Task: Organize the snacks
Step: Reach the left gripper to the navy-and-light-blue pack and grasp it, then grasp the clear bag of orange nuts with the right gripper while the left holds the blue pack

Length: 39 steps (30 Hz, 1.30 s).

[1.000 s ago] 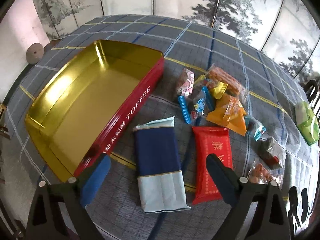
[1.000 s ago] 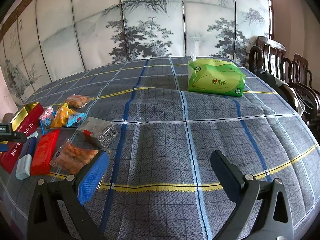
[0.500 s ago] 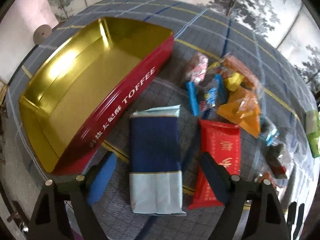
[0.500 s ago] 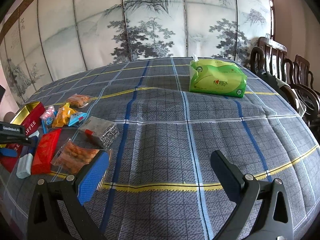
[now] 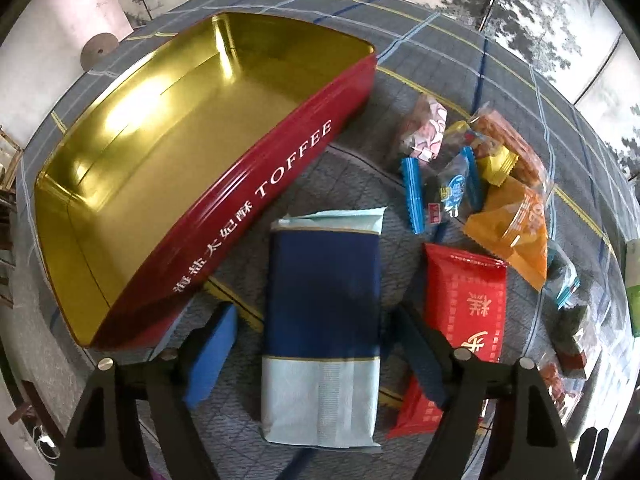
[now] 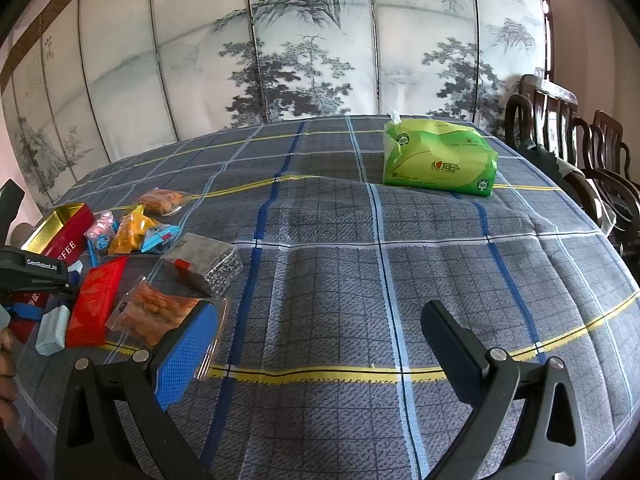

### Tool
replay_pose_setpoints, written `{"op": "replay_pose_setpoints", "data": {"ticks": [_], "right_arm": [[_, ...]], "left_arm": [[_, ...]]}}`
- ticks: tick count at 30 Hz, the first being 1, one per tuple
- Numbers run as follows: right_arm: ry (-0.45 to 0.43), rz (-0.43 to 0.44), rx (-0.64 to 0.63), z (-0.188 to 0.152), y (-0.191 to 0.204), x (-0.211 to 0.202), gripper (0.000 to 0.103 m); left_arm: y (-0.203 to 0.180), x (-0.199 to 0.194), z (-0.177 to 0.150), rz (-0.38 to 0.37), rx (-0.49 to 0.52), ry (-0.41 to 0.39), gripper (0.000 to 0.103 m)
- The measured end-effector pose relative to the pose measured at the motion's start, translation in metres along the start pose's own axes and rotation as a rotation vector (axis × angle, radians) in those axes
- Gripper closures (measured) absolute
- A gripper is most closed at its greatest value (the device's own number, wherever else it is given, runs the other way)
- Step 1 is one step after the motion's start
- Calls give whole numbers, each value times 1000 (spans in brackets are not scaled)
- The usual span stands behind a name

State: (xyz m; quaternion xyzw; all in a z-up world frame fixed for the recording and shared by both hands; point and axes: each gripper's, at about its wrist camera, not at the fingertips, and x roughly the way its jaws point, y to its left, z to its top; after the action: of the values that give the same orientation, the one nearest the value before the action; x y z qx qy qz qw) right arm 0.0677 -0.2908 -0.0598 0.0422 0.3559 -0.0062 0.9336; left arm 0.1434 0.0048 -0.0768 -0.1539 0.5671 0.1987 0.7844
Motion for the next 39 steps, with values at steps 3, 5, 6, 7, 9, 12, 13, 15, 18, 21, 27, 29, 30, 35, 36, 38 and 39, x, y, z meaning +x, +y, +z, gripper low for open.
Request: {"op": "replay_pose_setpoints", "data": {"ticks": [3,5,6,7,9,12,13,15,18,21,27,29,30,35,36,38,39], "right_arm": [[4,-1,1,0,0,0,2],[7,0,0,-1,-1,-1,2],[9,2,0,-1,-1,-1,2],[11,1,1,-1,-3,-1,2],[15,2,6,-1,-4,0,2],[32,7,10,0,-6,3,2],[36,11,9,0,-6,3,2],[45,13,8,0,-7,5,2],[41,23,2,0,-6,4,2],[20,59,-17,-1,-5,0,2],[22,258,-178,-3,20,-12,7],[56,340,-261,-2,38,-15,9],[63,356,-295,-3,45,-15,10],[170,424,-521,-1,86,0,37],[183,433,-543,1,90,3,39],[206,450,-583,6,96,9,39],[222,467,-595,9,98,13,39]], "left_arm": [[0,-9,-6,8,18,-31,52],[1,-12,-7,8,20,-34,53],[4,-13,-8,-1,17,-36,53],[7,-14,-10,-5,18,-42,53],[11,-17,-16,-9,30,-50,53],[18,-23,-30,-42,62,-63,53],[19,-26,-34,-50,75,-69,53],[22,-35,-44,-73,113,-82,53],[27,-49,-57,-87,179,-128,53],[32,-59,-63,-117,231,-140,53],[47,-77,-67,-162,306,-160,53],[40,-79,-63,-164,332,-169,53],[38,-80,-61,-169,346,-166,53],[39,-88,-64,-181,379,-175,53],[39,-90,-64,-182,383,-176,53],[38,-93,-65,-192,392,-177,53],[38,-95,-65,-195,397,-180,53]]}}
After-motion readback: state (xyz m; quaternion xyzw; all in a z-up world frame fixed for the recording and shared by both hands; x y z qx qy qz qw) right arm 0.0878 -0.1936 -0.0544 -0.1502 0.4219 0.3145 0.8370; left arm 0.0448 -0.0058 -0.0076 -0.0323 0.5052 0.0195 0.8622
